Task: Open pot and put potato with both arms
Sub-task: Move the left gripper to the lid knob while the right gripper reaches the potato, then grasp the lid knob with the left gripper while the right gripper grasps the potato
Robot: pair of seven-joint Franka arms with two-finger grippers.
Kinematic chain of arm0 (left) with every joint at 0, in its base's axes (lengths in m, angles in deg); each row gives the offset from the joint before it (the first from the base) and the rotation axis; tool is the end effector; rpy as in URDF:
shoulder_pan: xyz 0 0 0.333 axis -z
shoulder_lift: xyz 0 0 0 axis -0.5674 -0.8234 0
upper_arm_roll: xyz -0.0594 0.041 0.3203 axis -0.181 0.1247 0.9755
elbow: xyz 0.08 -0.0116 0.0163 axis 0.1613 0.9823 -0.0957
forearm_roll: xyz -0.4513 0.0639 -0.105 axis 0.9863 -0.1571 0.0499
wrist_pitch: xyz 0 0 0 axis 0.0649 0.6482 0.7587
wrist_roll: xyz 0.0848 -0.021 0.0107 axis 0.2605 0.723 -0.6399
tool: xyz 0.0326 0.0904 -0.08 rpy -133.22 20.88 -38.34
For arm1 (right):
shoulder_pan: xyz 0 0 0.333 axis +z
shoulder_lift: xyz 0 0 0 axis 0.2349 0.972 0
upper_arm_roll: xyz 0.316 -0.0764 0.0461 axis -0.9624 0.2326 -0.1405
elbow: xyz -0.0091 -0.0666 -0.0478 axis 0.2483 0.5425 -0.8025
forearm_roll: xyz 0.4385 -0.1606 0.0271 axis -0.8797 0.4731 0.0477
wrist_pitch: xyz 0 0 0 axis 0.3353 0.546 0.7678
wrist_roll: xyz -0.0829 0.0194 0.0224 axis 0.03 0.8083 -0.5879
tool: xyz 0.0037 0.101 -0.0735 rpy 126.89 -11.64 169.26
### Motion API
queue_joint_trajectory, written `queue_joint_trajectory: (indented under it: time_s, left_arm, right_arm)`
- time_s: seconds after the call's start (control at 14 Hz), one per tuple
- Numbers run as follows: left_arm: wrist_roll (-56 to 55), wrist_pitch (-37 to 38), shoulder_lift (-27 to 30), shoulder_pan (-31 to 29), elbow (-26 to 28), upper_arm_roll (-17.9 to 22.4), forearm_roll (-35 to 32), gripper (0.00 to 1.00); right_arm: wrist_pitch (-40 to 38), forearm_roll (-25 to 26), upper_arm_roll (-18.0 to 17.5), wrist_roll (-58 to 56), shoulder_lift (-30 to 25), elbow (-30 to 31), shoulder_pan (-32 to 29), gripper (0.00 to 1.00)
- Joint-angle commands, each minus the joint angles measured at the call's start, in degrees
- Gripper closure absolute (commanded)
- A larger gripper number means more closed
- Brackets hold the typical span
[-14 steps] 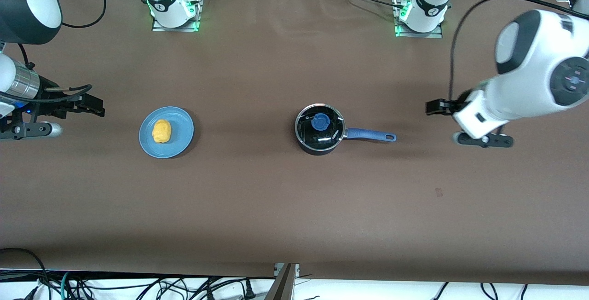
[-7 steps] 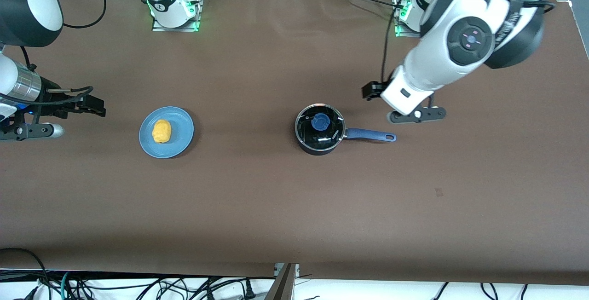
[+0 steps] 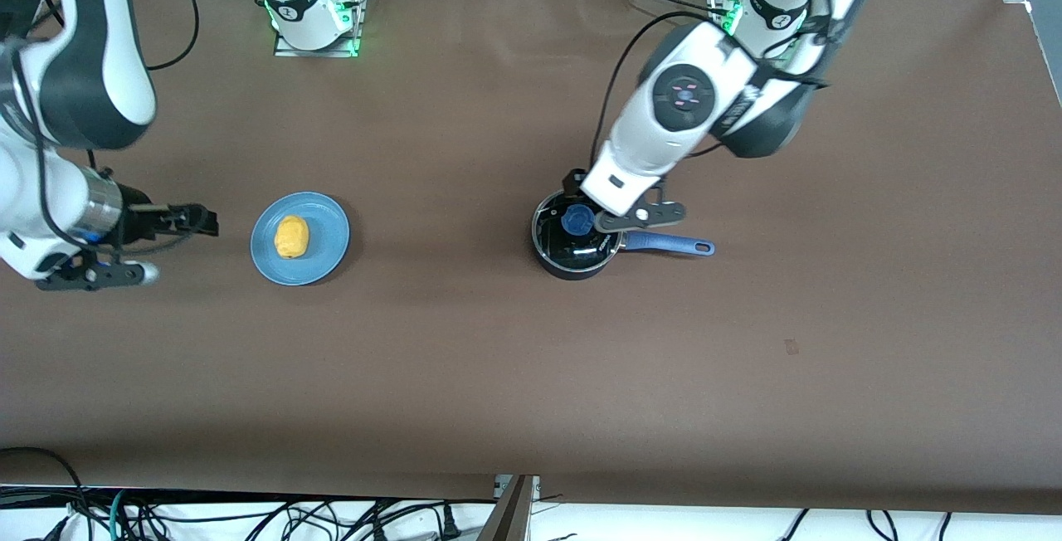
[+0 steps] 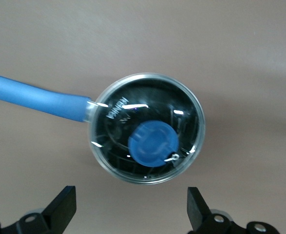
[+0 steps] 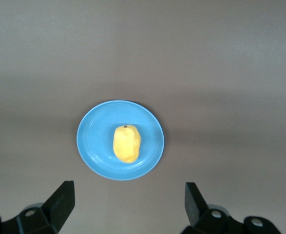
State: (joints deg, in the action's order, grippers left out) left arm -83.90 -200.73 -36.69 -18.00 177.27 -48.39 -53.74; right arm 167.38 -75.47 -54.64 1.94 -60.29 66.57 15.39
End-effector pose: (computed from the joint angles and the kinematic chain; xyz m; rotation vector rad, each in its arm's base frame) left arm 0.5804 -0.4451 0.3339 3.0066 0.2689 -0.2001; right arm 0.7276 0.0268 0.4186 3.1161 0.1200 -0.2695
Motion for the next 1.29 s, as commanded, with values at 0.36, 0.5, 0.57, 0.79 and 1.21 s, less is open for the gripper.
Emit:
queue_joint_trajectory:
  time_s: [0.36,0.5,0.57,0.79,1.21]
  left_arm:
    - [-2.26,-8.11,-7.03,4.08,0.11,0.27,-11.38,0.0]
    - [-2.09,-8.21,-8.7,4.6,-0.94,0.27,-13.57,0.0]
    - [-2.09,-8.12,-8.97,4.61,-1.3,0.27,-13.84,0.0]
    - [-1.82,-8.12,-9.41,4.52,-2.44,0.62,-13.84,0.0]
    - [-1.82,-8.21,-10.46,4.61,-2.71,0.71,-14.02,0.11]
  right_arm:
    - [12.26,-0.83,-0.3,0.83,3.14,9.51,-0.05,0.0]
    - [14.91,-0.84,-0.47,0.83,4.2,11.45,0.03,0.0]
    - [16.05,-0.84,-0.74,0.91,5.42,11.72,0.3,0.0]
    - [18.6,-0.84,-0.83,5.56,7.89,12.51,1.88,0.0]
    - [19.22,-0.48,-0.65,5.84,8.95,17.43,1.97,0.0]
